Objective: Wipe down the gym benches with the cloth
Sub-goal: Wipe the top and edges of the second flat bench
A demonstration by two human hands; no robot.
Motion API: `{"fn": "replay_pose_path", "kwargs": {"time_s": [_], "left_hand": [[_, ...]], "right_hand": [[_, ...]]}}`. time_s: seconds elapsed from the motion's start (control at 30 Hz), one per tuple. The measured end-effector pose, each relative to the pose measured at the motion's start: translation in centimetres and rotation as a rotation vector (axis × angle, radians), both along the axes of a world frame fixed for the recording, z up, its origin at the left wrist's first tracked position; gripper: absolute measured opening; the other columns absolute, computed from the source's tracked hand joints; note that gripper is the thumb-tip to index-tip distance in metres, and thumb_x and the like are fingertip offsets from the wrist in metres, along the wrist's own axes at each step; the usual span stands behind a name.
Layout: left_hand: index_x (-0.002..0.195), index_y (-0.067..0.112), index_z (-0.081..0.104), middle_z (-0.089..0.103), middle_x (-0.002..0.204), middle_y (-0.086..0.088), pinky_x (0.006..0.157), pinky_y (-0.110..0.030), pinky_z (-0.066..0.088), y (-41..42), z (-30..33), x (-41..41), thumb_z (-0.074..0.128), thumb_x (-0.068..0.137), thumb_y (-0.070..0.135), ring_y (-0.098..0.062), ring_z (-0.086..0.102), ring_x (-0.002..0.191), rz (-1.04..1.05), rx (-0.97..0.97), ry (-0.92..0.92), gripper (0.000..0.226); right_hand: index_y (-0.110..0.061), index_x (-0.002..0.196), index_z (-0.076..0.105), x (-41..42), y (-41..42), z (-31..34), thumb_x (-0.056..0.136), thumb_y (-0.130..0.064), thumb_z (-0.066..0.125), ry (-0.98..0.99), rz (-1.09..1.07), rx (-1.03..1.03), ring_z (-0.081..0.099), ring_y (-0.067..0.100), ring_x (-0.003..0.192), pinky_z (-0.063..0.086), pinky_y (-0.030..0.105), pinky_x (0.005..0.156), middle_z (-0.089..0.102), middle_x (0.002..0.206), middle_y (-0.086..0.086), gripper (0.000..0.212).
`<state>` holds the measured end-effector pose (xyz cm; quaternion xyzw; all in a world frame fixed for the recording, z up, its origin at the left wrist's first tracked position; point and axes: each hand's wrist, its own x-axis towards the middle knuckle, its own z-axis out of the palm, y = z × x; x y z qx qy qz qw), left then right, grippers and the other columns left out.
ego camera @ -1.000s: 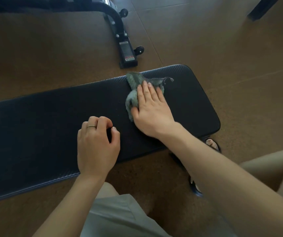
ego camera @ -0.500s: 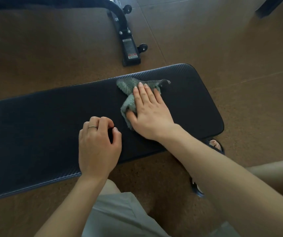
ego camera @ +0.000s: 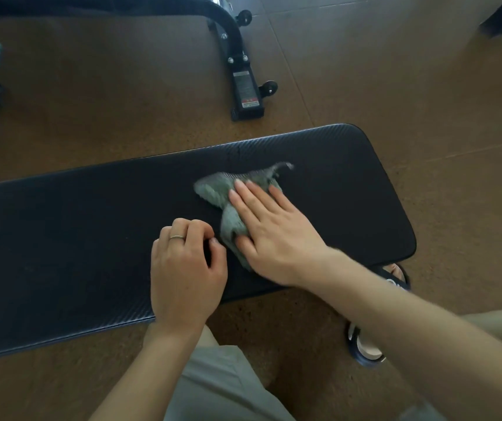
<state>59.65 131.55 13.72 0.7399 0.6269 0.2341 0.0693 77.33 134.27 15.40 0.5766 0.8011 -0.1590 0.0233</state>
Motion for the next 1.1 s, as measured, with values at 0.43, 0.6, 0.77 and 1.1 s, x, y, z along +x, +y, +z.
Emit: {"fn": "replay_pose_path", "kwargs": {"time_s": [0.43, 0.6, 0.77, 1.1], "left_hand": [[0.088, 0.016, 0.061, 0.056, 0.087, 0.001, 0.076, -0.039, 0.045, 0.1, -0.2, -0.1, 0.054, 0.092, 0.019, -0.018, 0.051, 0.080, 0.018, 0.033, -0.035, 0.008], [0.087, 0.016, 0.061, 0.057, 0.087, 0.002, 0.076, -0.038, 0.046, 0.0, -0.3, -0.1, 0.053, 0.091, 0.019, -0.017, 0.051, 0.079, 0.028, 0.034, -0.044, 0.009], [0.087, 0.016, 0.060, 0.056, 0.087, 0.002, 0.075, -0.035, 0.044, 0.0, -0.3, 0.0, 0.053, 0.091, 0.021, -0.017, 0.050, 0.080, 0.040, 0.036, -0.044, 0.010], [0.086, 0.016, 0.059, 0.053, 0.083, 0.002, 0.074, -0.036, 0.041, 0.1, -0.2, 0.4, 0.063, 0.088, 0.014, -0.017, 0.047, 0.078, 0.024, 0.020, 0.002, 0.005]], "right_hand": [[-0.017, 0.147, 0.045, -1.2, 12.7, -0.1, 0.107, -0.042, 0.029, 0.058, -0.133, 0.073, 0.043, 0.025, 0.140, 0.024, 0.040, 0.119, 0.052, 0.147, 0.006, 0.050], [-0.016, 0.133, 0.052, 7.1, 12.1, -0.3, 0.105, -0.039, 0.029, -0.051, -0.276, 0.115, 0.045, 0.029, 0.135, 0.026, 0.041, 0.117, 0.056, 0.138, 0.010, 0.043], [-0.011, 0.140, 0.049, 10.3, 12.0, -0.7, 0.106, -0.037, 0.024, -0.111, -0.393, 0.114, 0.039, 0.030, 0.142, 0.017, 0.045, 0.124, 0.052, 0.144, 0.012, 0.049], [-0.014, 0.137, 0.052, -7.7, 13.1, -0.8, 0.103, -0.043, 0.036, -0.006, -0.091, 0.117, 0.047, 0.029, 0.132, 0.026, 0.048, 0.114, 0.055, 0.141, 0.009, 0.047]]}}
